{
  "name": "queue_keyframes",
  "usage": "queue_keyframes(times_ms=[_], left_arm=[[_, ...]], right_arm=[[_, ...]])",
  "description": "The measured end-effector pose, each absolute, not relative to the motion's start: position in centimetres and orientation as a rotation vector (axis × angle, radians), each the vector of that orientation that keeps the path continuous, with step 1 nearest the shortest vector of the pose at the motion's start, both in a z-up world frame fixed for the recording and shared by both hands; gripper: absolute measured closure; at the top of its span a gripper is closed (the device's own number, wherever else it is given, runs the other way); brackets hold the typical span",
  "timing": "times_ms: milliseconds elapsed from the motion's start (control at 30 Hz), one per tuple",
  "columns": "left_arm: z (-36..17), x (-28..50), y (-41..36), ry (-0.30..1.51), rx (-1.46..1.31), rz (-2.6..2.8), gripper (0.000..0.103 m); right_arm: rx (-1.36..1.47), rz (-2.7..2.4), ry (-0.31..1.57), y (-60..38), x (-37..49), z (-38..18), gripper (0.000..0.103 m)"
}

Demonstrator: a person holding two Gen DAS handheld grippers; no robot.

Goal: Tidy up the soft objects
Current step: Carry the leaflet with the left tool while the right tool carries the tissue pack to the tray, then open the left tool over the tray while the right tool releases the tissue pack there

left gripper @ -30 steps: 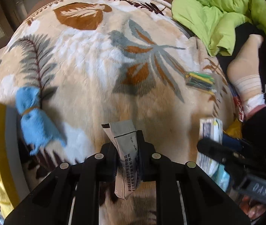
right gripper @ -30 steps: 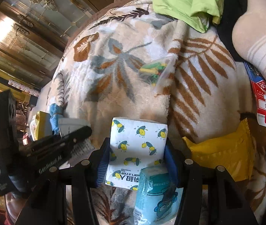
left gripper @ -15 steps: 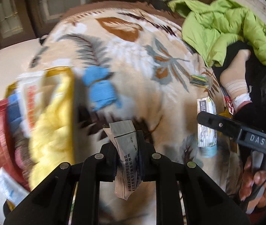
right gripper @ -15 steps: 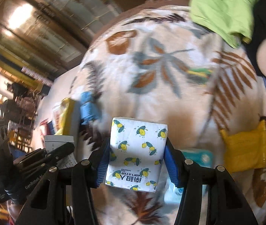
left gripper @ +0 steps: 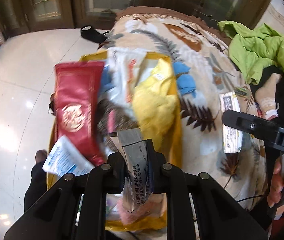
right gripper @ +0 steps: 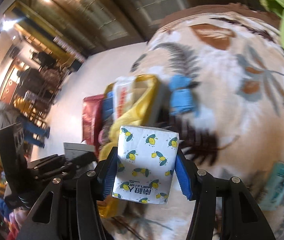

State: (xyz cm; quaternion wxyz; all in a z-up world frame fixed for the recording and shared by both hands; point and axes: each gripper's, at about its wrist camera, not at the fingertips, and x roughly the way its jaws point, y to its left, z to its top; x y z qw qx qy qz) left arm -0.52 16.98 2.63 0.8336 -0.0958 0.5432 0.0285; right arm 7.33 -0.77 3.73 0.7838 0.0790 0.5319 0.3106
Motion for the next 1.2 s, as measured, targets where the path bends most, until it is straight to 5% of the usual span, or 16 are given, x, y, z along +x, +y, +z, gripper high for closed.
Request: queue_keyframes(times_ms=[867, 1033, 1200], left_arm=[[-1.6, -4.1, 21.5, 1.176, -0.313, 0.142, 0.086], [-1.3, -4.2, 21.3, 1.159, -0.309, 0.15, 0.073], [0.5, -4.8, 21.0, 1.102, -0.281, 0.176, 0.042]], right_arm=[[-0.108, 0.78, 1.253, 11.7, 3.8, -0.9, 0.046], [-0.06, 0.792, 1.253, 10.9, 3.8, -0.5, 0.046], [0.004, 0.825, 1.217, 9.6, 3.7, 1.1, 0.045]])
